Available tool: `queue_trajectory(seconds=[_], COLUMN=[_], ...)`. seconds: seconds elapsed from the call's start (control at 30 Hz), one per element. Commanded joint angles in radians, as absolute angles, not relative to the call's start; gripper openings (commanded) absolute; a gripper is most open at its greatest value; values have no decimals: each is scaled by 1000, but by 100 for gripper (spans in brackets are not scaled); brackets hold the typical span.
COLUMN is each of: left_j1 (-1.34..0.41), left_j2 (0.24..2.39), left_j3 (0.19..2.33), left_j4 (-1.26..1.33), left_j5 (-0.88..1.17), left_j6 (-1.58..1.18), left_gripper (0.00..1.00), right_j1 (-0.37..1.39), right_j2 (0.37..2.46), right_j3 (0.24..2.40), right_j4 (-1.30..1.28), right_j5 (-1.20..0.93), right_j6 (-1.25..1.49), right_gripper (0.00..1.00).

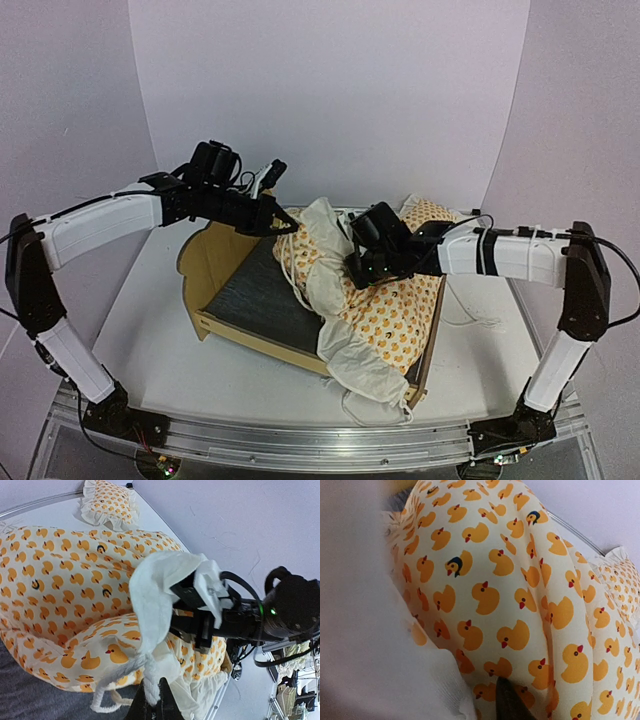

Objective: Set up the pet bed

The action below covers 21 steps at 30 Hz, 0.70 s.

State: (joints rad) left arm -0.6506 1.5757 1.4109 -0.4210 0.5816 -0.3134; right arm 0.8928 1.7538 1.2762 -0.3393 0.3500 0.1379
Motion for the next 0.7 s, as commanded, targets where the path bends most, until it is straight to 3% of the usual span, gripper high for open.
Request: queue_trajectory(seconds=[0.0, 0.17, 0.23, 0.33, 0.4, 0.5, 0.57, 0.6, 0.67], left_j1=[-653, -652, -651, -652, -652, -652, -652, -652, -652], left_j2=[1700, 1750, 1763, 1767, 1755, 1735, 1720, 1713, 1701], left_j3=[1552, 1624, 1643, 1655, 1649, 1641, 1630, 1622, 1611], left_j4=[-330, -328, -330, -333, -336, -351, -351, -351, -351], left_j5=[611, 572, 598, 625, 623, 628, 633, 636, 637], left_j6=[-344, -312, -304, -301, -294, -287, -289, -290, -290], left_gripper=[0, 0, 0, 0, 0, 0, 0, 0, 0], right_j1=[894, 951, 986, 1005, 1005, 1005, 1000, 991, 957], right_j2=[1652, 1548, 1536, 1554, 1599, 1677, 1712, 1728, 1773], right_j3=[1431, 1472, 1474, 1446, 1458, 1470, 1461, 1456, 1460], right_j4=[-737, -857, -810, -599, -470, -315, -236, -206, -127], right_j5=[189, -36, -140, -284, -321, -218, -116, -80, -117], right_j6=[209, 260, 263, 331, 391, 490, 516, 546, 620], right_gripper=[34, 48, 57, 58, 54, 37, 35, 29, 24])
